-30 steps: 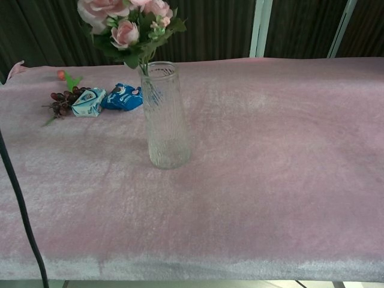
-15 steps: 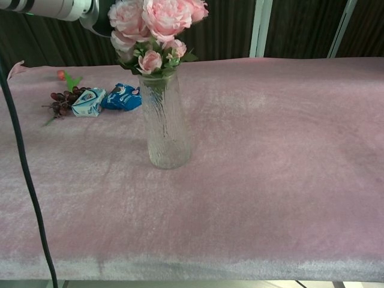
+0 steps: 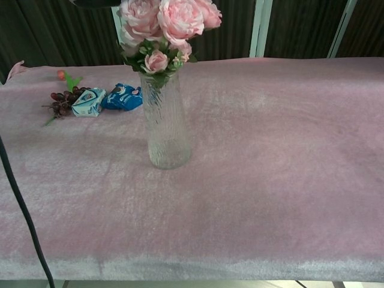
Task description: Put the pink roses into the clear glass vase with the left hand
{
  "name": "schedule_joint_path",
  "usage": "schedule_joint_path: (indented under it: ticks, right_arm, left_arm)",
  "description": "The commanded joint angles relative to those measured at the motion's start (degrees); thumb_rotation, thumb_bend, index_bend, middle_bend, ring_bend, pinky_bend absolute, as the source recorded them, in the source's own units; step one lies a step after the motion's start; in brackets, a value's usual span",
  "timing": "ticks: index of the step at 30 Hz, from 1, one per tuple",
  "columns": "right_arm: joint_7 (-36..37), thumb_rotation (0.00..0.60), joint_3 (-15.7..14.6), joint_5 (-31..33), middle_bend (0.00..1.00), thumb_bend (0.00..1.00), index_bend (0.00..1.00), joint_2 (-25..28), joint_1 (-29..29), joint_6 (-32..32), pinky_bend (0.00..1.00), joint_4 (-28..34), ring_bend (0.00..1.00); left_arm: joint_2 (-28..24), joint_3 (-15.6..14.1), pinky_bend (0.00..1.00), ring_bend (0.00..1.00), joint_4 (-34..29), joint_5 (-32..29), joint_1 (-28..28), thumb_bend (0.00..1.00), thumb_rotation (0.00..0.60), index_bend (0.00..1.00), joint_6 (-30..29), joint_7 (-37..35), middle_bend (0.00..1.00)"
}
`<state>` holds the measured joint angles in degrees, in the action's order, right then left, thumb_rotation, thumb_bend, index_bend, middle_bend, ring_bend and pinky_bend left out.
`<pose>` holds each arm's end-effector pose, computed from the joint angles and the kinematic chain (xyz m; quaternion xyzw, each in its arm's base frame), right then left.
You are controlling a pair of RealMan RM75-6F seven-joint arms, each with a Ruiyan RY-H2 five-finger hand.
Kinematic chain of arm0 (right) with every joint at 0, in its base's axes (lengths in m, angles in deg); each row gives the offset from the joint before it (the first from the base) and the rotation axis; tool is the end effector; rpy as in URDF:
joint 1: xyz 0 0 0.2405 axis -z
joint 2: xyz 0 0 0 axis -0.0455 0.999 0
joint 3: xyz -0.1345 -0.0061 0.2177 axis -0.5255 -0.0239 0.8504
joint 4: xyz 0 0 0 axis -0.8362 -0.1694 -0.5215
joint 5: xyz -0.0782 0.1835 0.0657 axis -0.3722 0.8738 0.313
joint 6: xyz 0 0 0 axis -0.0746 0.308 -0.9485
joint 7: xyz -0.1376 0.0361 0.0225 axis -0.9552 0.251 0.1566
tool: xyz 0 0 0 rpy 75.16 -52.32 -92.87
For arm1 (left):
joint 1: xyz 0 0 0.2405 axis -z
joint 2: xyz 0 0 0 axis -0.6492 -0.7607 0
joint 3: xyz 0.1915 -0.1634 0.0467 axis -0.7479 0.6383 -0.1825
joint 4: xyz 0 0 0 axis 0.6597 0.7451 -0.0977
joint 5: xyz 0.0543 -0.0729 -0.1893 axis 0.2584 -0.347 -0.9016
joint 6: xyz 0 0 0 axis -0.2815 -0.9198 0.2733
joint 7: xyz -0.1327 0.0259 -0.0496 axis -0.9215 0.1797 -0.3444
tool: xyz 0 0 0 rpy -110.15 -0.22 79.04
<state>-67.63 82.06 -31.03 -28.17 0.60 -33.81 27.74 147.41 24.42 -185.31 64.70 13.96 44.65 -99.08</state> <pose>-0.3211 -0.1533 0.1721 0.6279 -0.3852 0.3551 0.5755 0.0006 0.3700 0.0975 -0.4715 -0.6825 -0.5510 0.0914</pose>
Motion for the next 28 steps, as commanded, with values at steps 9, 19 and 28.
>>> schedule_joint_path:
  ticks: [9, 19, 28]
  right_arm:
    - [-1.5, 0.600, 0.0, -0.1, 0.00, 0.29, 0.00, -0.7, 0.6, -1.2, 0.00, 0.1, 0.00]
    - [-5.5, 0.600, 0.9, 0.4, 0.00, 0.29, 0.00, -2.6, 1.1, -2.6, 0.00, 0.5, 0.00]
    - [-6.2, 0.600, 1.3, 0.5, 0.00, 0.29, 0.00, -2.9, 1.4, -3.5, 0.00, 0.7, 0.00]
  left_arm:
    - [-13.1, -20.8, 0.00, 0.00, -3.4, 46.0, -26.8, 0.25, 0.600, 0.00, -26.5, 20.3, 0.00]
    - [6.0, -32.6, 0.00, 0.00, 30.0, 53.6, -43.7, 0.27, 0.600, 0.00, -42.9, 28.3, 0.00]
    - [11.7, -30.8, 0.00, 0.00, 38.1, 53.2, -45.5, 0.28, 0.600, 0.00, -46.2, 31.1, 0.00]
